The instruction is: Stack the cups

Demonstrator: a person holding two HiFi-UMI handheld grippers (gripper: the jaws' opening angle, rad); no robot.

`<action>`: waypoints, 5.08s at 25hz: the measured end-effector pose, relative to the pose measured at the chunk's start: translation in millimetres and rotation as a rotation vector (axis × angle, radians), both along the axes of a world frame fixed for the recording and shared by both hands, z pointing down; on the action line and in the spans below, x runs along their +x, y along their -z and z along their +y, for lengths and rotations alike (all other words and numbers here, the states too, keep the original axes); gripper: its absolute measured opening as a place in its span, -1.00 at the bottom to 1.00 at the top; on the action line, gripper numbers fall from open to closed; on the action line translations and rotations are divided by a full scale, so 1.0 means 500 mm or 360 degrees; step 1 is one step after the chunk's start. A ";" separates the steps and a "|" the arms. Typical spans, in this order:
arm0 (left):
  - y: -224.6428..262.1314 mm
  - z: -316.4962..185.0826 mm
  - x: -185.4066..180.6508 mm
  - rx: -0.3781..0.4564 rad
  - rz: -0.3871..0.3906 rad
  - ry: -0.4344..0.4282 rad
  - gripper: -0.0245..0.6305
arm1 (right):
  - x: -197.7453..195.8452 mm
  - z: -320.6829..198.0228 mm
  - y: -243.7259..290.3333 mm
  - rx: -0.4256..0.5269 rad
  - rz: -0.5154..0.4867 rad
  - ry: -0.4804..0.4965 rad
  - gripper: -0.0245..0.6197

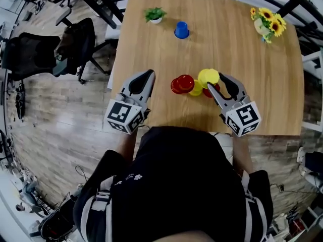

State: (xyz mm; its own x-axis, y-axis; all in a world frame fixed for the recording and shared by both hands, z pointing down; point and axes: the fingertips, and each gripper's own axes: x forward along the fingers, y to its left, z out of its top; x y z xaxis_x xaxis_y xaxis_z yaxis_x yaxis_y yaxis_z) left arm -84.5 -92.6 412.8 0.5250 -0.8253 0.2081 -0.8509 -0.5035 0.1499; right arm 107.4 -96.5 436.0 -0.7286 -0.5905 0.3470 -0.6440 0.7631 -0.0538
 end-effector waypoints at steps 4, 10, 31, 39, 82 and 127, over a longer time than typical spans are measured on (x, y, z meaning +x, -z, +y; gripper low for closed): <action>0.000 0.000 0.011 0.0006 0.0005 -0.0033 -0.87 | 0.004 0.024 -0.021 -0.0049 -0.0001 -0.0027 -0.30; 0.002 0.005 0.015 -0.0003 -0.0003 -0.0041 -0.87 | 0.004 0.036 -0.043 -0.0077 0.0040 -0.0030 -0.30; -0.004 0.001 0.020 -0.0036 -0.0020 -0.0010 -0.87 | 0.010 0.037 -0.088 -0.0186 0.0015 -0.0019 -0.15; -0.009 -0.013 0.019 -0.0045 -0.0034 0.0011 -0.87 | 0.048 0.009 0.028 -0.0176 -0.0494 -0.0025 -0.09; -0.066 -0.085 -0.050 -0.0267 -0.0146 0.0364 -0.87 | -0.225 -0.496 -0.238 -0.0011 0.0043 0.0211 -0.14; 0.003 -0.070 0.027 -0.0008 -0.0035 -0.0097 -0.87 | -0.037 -0.072 0.117 0.0214 -0.0243 -0.0090 -0.28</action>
